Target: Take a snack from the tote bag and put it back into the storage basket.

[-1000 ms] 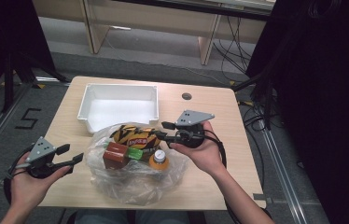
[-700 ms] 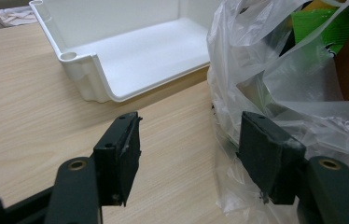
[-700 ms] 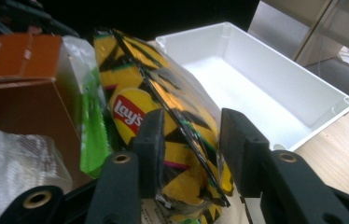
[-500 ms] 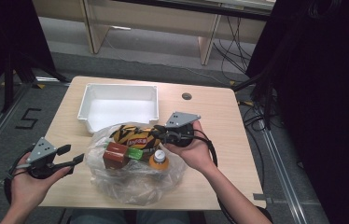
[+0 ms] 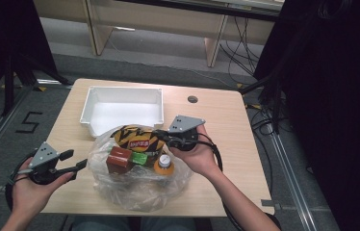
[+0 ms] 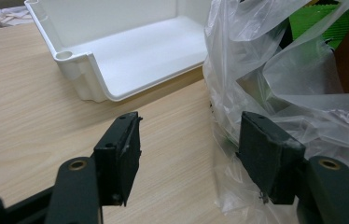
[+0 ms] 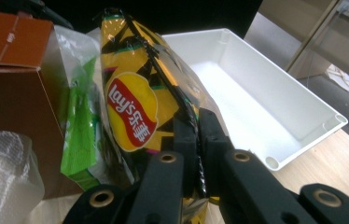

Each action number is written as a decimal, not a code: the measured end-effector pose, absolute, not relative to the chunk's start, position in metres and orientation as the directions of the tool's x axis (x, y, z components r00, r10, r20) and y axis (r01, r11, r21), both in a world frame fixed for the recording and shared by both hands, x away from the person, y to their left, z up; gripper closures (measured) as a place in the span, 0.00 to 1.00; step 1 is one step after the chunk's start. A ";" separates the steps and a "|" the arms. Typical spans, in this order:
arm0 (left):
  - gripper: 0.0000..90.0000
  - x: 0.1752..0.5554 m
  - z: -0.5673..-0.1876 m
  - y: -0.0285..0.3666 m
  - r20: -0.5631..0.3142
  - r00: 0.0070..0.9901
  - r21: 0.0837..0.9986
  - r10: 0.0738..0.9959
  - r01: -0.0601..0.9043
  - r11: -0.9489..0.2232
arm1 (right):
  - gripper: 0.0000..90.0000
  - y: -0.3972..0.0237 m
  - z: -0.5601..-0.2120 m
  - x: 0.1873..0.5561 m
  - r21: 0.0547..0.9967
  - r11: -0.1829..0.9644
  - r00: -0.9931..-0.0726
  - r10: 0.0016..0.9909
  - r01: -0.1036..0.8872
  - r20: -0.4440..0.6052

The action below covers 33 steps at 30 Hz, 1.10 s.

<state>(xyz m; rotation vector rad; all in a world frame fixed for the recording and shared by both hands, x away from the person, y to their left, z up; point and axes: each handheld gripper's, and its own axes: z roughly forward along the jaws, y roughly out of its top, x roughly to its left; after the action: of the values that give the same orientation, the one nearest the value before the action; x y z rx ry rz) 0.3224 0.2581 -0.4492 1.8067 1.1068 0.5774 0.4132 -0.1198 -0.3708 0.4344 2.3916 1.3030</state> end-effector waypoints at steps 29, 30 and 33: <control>0.48 0.322 -0.437 0.257 -0.074 0.506 0.911 0.859 0.386 -0.149 | 0.99 -0.124 -0.355 0.410 0.895 0.443 -0.871 0.461 0.062 -0.168; 0.48 0.322 -0.437 0.257 -0.074 0.506 0.911 0.859 0.386 -0.149 | 0.99 -0.124 -0.355 0.410 0.895 0.443 -0.871 0.461 0.062 -0.168; 0.50 0.322 -0.427 0.255 -0.057 0.513 0.932 0.856 0.334 -0.138 | 0.99 -0.123 -0.360 0.411 0.897 0.433 -0.869 0.475 0.094 -0.139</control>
<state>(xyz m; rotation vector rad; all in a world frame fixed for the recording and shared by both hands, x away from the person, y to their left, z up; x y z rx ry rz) 0.3222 0.2546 -0.4268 1.7105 1.0136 0.6247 0.4107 -0.1231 -0.3600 0.4847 2.3191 1.4169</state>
